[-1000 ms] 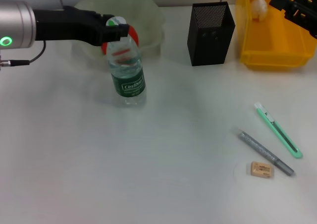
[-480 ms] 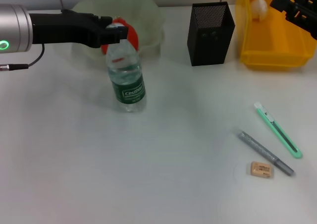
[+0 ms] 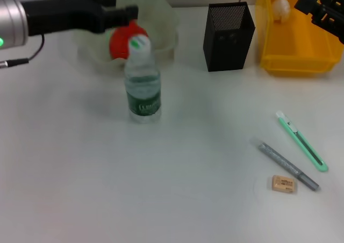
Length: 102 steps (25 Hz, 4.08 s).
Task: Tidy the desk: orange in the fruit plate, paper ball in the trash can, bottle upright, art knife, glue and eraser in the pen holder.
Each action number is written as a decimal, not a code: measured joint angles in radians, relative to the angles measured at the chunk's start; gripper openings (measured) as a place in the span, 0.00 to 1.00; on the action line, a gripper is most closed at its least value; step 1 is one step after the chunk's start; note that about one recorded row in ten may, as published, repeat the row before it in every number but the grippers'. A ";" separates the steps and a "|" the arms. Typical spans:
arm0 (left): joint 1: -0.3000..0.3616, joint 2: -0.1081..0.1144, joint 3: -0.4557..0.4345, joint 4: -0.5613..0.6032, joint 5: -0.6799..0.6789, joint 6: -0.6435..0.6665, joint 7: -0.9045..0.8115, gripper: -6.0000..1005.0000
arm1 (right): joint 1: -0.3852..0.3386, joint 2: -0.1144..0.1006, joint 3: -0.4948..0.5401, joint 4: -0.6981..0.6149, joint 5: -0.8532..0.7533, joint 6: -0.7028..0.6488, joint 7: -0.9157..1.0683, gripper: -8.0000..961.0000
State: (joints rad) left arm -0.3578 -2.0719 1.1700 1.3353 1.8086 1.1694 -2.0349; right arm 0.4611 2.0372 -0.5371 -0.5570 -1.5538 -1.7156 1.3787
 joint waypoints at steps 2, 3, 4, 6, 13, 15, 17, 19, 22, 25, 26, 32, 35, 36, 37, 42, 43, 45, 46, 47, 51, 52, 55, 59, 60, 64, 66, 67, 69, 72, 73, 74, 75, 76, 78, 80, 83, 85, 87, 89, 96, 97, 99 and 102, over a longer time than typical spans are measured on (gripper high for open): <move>0.029 0.002 0.001 -0.009 -0.110 -0.004 0.097 0.60 | -0.001 0.000 0.000 0.002 0.000 0.003 0.001 0.74; 0.047 0.002 0.004 -0.018 -0.179 0.002 0.164 0.60 | -0.001 0.000 0.001 0.002 0.000 0.005 0.002 0.74; 0.061 0.002 0.010 -0.029 -0.237 0.013 0.222 0.60 | -0.001 0.000 0.000 0.003 -0.001 0.007 0.003 0.74; 0.095 0.000 0.038 -0.078 -0.380 0.043 0.382 0.60 | -0.001 0.000 0.000 0.003 -0.003 0.009 0.004 0.74; 0.097 0.000 0.079 -0.467 -0.692 0.255 0.798 0.59 | 0.001 -0.005 -0.012 -0.011 -0.015 0.029 0.038 0.74; 0.083 0.000 0.079 -0.590 -0.740 0.318 0.896 0.59 | 0.008 -0.009 -0.019 -0.036 -0.048 0.054 0.083 0.74; 0.063 0.001 0.079 -0.703 -0.756 0.360 0.973 0.59 | 0.015 -0.008 -0.023 -0.084 -0.103 0.077 0.143 0.74; 0.044 0.001 0.080 -0.781 -0.756 0.373 1.031 0.59 | 0.027 0.002 -0.023 -0.149 -0.173 0.098 0.217 0.74; 0.015 -0.001 0.083 -0.880 -0.756 0.374 1.096 0.59 | 0.047 0.020 -0.033 -0.279 -0.304 0.115 0.368 0.74; -0.003 -0.002 0.079 -0.936 -0.757 0.374 1.127 0.59 | 0.062 0.035 -0.100 -0.475 -0.492 0.132 0.636 0.74; -0.005 -0.002 0.078 -0.943 -0.757 0.373 1.129 0.59 | 0.067 0.037 -0.133 -0.548 -0.563 0.135 0.747 0.74; -0.004 -0.002 0.065 -0.946 -0.759 0.365 1.143 0.59 | 0.120 0.039 -0.287 -0.898 -0.948 -0.028 1.176 0.73; -0.004 -0.002 0.060 -0.953 -0.760 0.361 1.154 0.59 | 0.159 0.040 -0.364 -0.930 -1.082 -0.109 1.258 0.73; -0.005 -0.002 0.059 -0.956 -0.760 0.360 1.155 0.59 | 0.165 0.041 -0.390 -0.924 -1.119 -0.109 1.273 0.73; -0.006 -0.002 0.059 -0.957 -0.761 0.360 1.155 0.59 | 0.165 0.041 -0.390 -0.924 -1.119 -0.109 1.273 0.73; -0.007 -0.002 0.054 -0.958 -0.761 0.356 1.156 0.59 | 0.186 0.043 -0.519 -0.780 -1.210 -0.028 1.300 0.73; -0.007 -0.002 0.053 -0.959 -0.761 0.355 1.156 0.59 | 0.190 0.043 -0.533 -0.755 -1.221 -0.012 1.300 0.73; -0.007 -0.002 0.053 -0.959 -0.761 0.353 1.156 0.59 | 0.201 0.044 -0.576 -0.692 -1.251 0.049 1.301 0.73; -0.008 -0.002 0.052 -0.959 -0.761 0.352 1.156 0.59 | 0.201 0.044 -0.576 -0.692 -1.251 0.049 1.301 0.72; -0.009 -0.002 0.052 -0.959 -0.762 0.351 1.156 0.59 | 0.205 0.045 -0.591 -0.675 -1.255 0.067 1.301 0.72; -0.016 -0.002 0.050 -0.959 -0.768 0.351 1.156 0.59 | 0.238 0.046 -0.624 -0.596 -1.257 0.135 1.301 0.66; -0.019 -0.002 0.050 -0.959 -0.771 0.351 1.156 0.59 | 0.248 0.046 -0.627 -0.575 -1.257 0.150 1.300 0.63; -0.024 0.000 0.050 -0.959 -0.772 0.350 1.156 0.59 | 0.277 0.046 -0.635 -0.513 -1.257 0.181 1.295 0.52; -0.024 0.001 0.049 -0.960 -0.773 0.349 1.156 0.59 | 0.301 0.045 -0.672 -0.457 -1.258 0.214 1.296 0.53; -0.024 0.001 0.049 -0.960 -0.773 0.349 1.156 0.59 | 0.302 0.046 -0.690 -0.448 -1.259 0.223 1.300 0.53; -0.024 0.001 0.042 -0.959 -0.773 0.349 1.156 0.59 | 0.304 0.046 -0.695 -0.441 -1.262 0.233 1.304 0.53; -0.023 0.001 0.040 -0.960 -0.773 0.349 1.156 0.59 | 0.304 0.046 -0.695 -0.435 -1.262 0.239 1.304 0.52; -0.023 0.001 0.040 -0.960 -0.773 0.349 1.156 0.59 | 0.304 0.046 -0.696 -0.432 -1.262 0.243 1.305 0.51; -0.023 0.001 0.040 -0.960 -0.773 0.349 1.156 0.59 | 0.304 0.046 -0.696 -0.425 -1.262 0.251 1.305 0.50; -0.023 0.001 0.040 -0.960 -0.773 0.349 1.156 0.59 | 0.308 0.046 -0.696 -0.407 -1.263 0.266 1.305 0.49; -0.022 0.001 0.040 -0.960 -0.773 0.349 1.156 0.59 | 0.311 0.046 -0.697 -0.400 -1.263 0.269 1.305 0.48; -0.022 0.001 0.040 -0.960 -0.773 0.349 1.156 0.59 | 0.313 0.046 -0.697 -0.394 -1.263 0.271 1.305 0.48; -0.021 0.001 0.040 -0.960 -0.773 0.349 1.156 0.59 | 0.315 0.046 -0.697 -0.389 -1.263 0.273 1.305 0.47; -0.020 0.001 0.039 -0.960 -0.773 0.349 1.156 0.59 | 0.316 0.046 -0.697 -0.387 -1.263 0.275 1.305 0.47; -0.020 0.001 0.039 -0.960 -0.773 0.349 1.156 0.59 | 0.317 0.046 -0.697 -0.384 -1.263 0.279 1.305 0.46; -0.017 0.000 0.039 -0.960 -0.773 0.349 1.155 0.59 | 0.317 0.046 -0.697 -0.381 -1.263 0.283 1.305 0.45; -0.016 0.000 0.039 -0.960 -0.773 0.349 1.154 0.59 | 0.317 0.046 -0.698 -0.379 -1.263 0.285 1.305 0.43; -0.016 0.000 0.039 -0.960 -0.773 0.349 1.154 0.59 | 0.317 0.046 -0.698 -0.378 -1.262 0.285 1.305 0.42; -0.015 0.000 0.039 -0.960 -0.773 0.349 1.153 0.59 | 0.317 0.046 -0.698 -0.377 -1.261 0.285 1.305 0.40; -0.014 0.000 0.039 -0.960 -0.773 0.349 1.152 0.59 | 0.317 0.046 -0.698 -0.377 -1.259 0.285 1.305 0.38; -0.015 0.000 0.039 -0.960 -0.773 0.351 1.152 0.59 | 0.317 0.046 -0.698 -0.374 -1.256 0.287 1.306 0.30; -0.015 -0.001 0.039 -0.960 -0.773 0.352 1.152 0.59 | 0.317 0.046 -0.698 -0.374 -1.256 0.289 1.307 0.28; -0.015 -0.001 0.039 -0.960 -0.773 0.352 1.151 0.59 | 0.317 0.046 -0.695 -0.374 -1.255 0.294 1.309 0.26; -0.015 -0.001 0.039 -0.960 -0.773 0.354 1.152 0.59 | 0.317 0.046 -0.687 -0.375 -1.254 0.296 1.310 0.23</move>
State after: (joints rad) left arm -0.3727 -2.0724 1.2088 0.3758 1.0355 1.5238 -0.8832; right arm 0.7777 2.0831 -1.2239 -0.9318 -2.8078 -1.4193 2.6892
